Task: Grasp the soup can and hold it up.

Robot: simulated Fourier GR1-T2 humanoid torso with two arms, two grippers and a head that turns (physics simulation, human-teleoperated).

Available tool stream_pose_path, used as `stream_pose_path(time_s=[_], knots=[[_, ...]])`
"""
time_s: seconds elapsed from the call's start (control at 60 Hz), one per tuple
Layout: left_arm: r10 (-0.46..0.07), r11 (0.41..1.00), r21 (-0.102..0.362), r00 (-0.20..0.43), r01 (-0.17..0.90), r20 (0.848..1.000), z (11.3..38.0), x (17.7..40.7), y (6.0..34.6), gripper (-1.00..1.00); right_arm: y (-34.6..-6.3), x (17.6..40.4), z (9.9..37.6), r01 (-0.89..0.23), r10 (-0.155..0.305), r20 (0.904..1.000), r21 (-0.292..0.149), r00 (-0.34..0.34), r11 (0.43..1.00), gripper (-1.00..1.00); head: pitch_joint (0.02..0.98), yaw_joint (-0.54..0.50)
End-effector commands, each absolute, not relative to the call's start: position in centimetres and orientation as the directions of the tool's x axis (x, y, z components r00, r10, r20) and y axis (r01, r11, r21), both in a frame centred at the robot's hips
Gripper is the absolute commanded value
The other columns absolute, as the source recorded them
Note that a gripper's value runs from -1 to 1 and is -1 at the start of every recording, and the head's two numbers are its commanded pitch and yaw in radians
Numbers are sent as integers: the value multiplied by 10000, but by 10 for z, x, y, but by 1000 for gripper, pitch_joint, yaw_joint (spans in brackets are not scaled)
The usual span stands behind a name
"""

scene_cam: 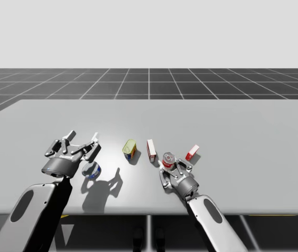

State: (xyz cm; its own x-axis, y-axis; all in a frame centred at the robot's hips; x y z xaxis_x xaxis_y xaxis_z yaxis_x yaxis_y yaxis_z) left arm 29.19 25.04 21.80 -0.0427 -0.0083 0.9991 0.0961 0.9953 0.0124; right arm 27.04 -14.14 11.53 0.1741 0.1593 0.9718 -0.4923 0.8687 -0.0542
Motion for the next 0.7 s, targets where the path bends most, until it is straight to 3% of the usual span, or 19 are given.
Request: stream_pose_path(time_s=[0.017,0.2,0.417,0.583,0.7], knots=[[-75,9954,114,-415,956,9991,217,292,250,-1000,-145,270,107,-3999,1457,9677,-528,2057,9151,1000,388,-195],[-28,9955,70,-440,948,9990,219,291,251,-1000,-146,264,132,-3945,1265,9791,-544,1591,9173,1000,384,-196],[33,9956,10,-455,935,9990,220,292,252,-1000,-144,256,190,-3930,1204,9922,-989,306,9142,1000,394,-200],[90,9959,-48,-462,902,9989,221,291,253,-1000,-147,253,232,-3845,949,9942,-1067,-497,9169,1000,396,-200],[119,9960,-77,-465,895,9988,222,291,253,-1000,-151,251,263,-3574,807,9893,-1193,-1212,9263,1000,393,-201]])
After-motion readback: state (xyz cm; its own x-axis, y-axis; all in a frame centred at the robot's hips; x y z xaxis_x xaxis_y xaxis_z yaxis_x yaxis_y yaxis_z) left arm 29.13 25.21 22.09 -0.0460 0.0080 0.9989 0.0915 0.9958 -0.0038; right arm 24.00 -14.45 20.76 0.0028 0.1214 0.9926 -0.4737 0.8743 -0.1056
